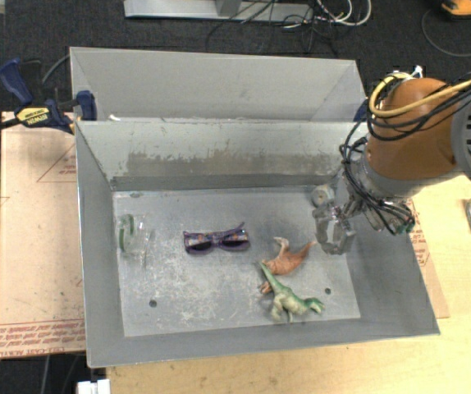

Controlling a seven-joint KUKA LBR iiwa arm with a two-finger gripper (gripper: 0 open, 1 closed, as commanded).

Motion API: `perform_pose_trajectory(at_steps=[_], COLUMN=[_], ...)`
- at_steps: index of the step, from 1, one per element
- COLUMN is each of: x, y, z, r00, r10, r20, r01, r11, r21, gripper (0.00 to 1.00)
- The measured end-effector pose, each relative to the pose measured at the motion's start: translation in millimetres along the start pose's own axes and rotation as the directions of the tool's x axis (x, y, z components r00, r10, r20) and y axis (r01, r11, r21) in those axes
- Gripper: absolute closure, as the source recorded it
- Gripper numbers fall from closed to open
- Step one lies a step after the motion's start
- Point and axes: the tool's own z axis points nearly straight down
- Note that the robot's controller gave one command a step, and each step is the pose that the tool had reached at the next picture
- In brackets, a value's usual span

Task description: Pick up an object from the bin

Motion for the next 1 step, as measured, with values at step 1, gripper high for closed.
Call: perform_pose_trajectory(at_steps=[1], x=[0.0], y=[0.0], z=[0.0], r00=[1.0], r10=[0.0], r20=[0.0], r01=[0.0], r11=[1.0], r21=[0.0], gripper=[0.0])
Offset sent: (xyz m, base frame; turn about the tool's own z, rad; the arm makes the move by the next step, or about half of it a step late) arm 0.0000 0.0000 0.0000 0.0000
